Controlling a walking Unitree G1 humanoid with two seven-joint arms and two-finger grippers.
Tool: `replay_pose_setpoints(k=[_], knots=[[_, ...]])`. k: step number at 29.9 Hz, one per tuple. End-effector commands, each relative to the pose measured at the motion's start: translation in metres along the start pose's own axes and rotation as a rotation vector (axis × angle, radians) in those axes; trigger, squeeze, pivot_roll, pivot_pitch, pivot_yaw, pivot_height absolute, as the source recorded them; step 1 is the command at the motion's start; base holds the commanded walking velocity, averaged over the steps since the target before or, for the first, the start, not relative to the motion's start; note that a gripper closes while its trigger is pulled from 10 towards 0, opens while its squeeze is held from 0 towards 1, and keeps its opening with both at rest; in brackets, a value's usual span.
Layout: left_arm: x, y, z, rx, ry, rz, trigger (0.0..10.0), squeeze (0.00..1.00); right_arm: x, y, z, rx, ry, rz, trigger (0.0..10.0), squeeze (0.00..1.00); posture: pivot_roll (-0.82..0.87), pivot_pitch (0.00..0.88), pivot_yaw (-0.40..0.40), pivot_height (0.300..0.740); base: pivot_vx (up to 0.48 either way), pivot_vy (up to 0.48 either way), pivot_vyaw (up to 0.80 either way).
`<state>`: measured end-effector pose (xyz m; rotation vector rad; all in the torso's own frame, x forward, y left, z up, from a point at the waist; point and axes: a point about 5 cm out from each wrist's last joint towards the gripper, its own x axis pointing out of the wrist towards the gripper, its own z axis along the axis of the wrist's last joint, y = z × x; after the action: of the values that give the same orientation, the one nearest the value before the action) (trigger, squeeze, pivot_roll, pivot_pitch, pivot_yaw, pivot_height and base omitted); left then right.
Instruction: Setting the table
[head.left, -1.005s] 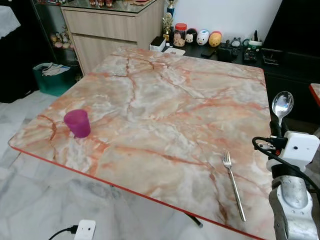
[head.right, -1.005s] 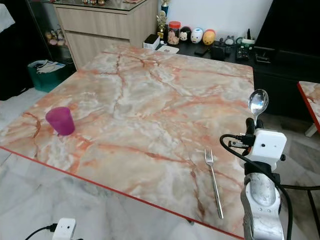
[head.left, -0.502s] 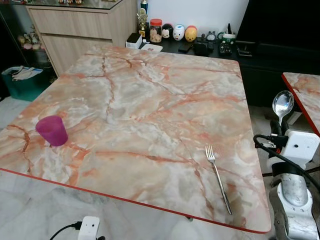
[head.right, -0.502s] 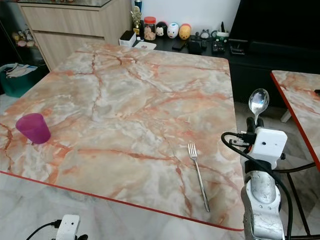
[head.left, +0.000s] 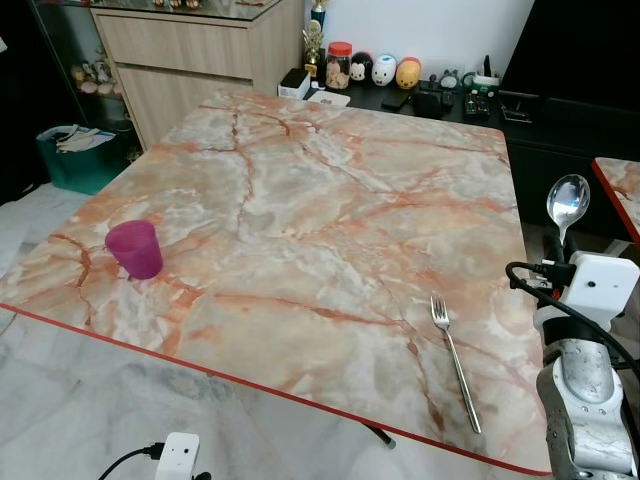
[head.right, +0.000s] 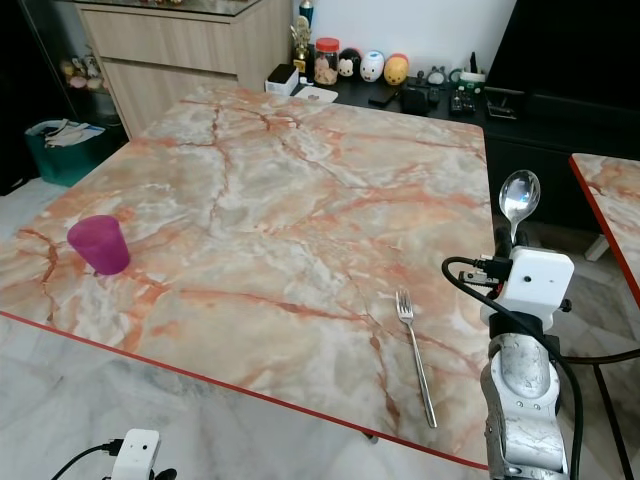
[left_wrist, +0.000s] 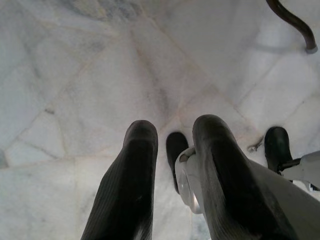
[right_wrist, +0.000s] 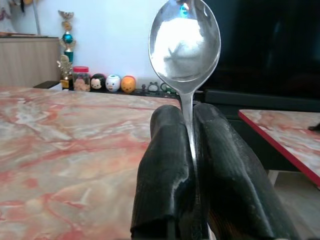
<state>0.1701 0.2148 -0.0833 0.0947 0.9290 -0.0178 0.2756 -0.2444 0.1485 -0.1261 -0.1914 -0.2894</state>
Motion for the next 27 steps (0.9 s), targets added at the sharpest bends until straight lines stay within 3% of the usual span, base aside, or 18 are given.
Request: replay_pose_setpoints(k=[1,22,27], knots=[[0.0001,-0.0028,-0.0012,0.014,0.005,-0.012,10.0,0.00,0.0007,-0.0016,-0.0023,-0.005,0.016,-0.011,10.0,0.00,0.00,0.000,-0.036,0.740,0.000,0.000,-0.64],[0.0010,-0.0088,-0.0008,0.018,0.006,-0.025,10.0,0.00,0.0010,0.0027,-0.0081,-0.012,0.052,-0.016,10.0,0.00,0.00,0.000,-0.041,0.740,0.000,0.000,-0.03],[0.0010,-0.0090,-0.0010,0.033,0.007,-0.031,10.0,0.00,0.0022,0.0030,-0.0059,-0.009,0.038,-0.012,10.0,0.00,0.00,0.000,-0.043,0.740,0.000,0.000,-0.73]])
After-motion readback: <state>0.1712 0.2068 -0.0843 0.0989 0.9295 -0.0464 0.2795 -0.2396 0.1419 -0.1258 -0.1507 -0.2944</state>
